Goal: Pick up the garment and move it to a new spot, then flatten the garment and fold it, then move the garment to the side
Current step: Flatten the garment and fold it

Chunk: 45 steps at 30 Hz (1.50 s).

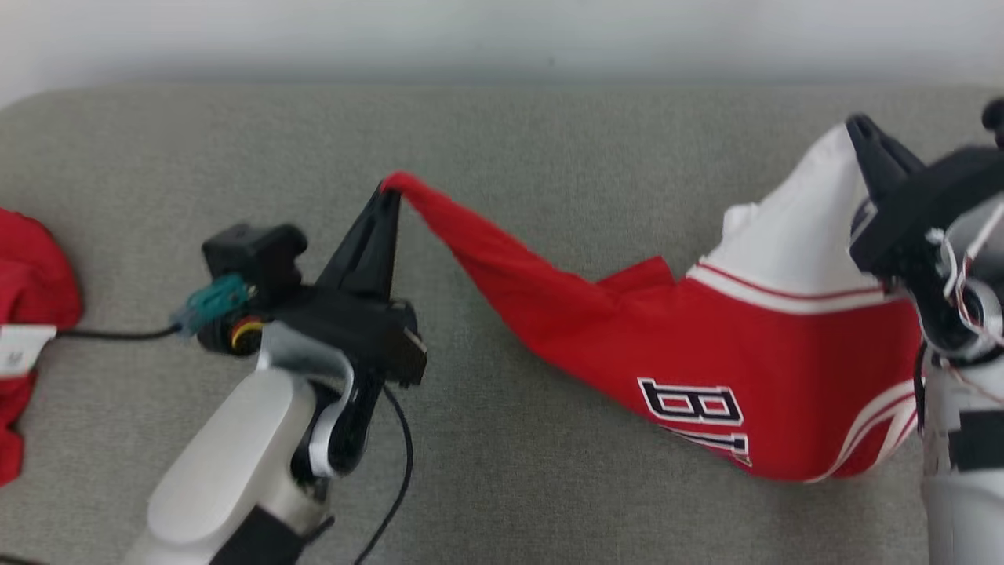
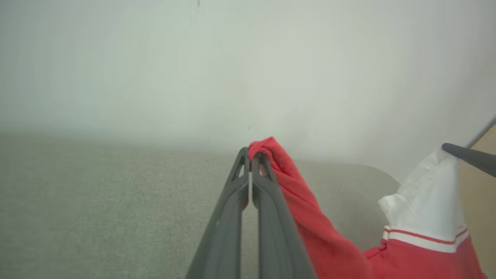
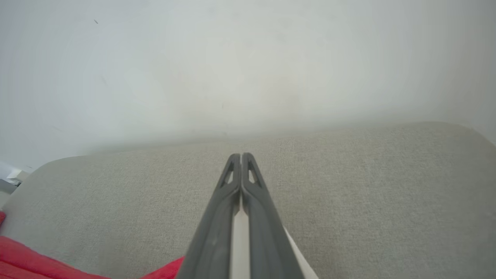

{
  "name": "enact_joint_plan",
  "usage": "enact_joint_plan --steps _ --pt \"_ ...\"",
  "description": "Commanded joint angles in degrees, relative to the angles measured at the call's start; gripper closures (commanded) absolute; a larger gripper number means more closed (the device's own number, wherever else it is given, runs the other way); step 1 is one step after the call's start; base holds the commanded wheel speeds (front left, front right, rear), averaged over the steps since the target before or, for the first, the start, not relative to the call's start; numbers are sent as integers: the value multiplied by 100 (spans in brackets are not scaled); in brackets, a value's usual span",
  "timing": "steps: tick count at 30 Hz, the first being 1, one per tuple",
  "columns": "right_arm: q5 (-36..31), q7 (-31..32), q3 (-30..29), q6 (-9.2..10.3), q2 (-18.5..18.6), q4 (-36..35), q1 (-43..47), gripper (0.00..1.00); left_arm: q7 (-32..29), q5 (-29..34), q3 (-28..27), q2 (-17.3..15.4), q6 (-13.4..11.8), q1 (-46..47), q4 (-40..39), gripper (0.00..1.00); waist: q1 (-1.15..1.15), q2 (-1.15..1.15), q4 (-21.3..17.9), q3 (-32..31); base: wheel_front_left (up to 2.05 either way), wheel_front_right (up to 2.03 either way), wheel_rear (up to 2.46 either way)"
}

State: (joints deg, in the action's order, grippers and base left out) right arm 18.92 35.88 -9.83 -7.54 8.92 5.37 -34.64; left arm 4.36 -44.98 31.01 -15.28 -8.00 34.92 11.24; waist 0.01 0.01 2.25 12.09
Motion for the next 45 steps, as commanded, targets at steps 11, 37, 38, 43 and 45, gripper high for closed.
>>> enact_joint_plan --steps 11,37,38,43,45 --pt "-390 -1765 495 8 -143 2032 -3387 100 28 -690 -1137 226 593 3124 1724 100 -1 -1 -396 999 0 0 0" --pt "1340 -2459 2018 8 1797 755 404 100 1083 1591 -461 454 1316 -473 1878 100 -1 -1 -485 -963 0 0 0" --pt "1319 -2302 1948 8 1792 550 714 100 1083 1623 -432 468 1296 -656 1887 100 -1 -1 -491 -1087 0 0 0" --pt "1155 -1568 1320 8 1559 -540 2078 100 1083 1497 -432 577 1112 -1393 1921 100 -1 -1 -497 -1438 0 0 0" --pt "1069 -1279 1047 8 1407 -945 2567 100 1081 1395 -530 643 962 -1651 1945 100 -1 -1 -490 -1512 0 0 0"
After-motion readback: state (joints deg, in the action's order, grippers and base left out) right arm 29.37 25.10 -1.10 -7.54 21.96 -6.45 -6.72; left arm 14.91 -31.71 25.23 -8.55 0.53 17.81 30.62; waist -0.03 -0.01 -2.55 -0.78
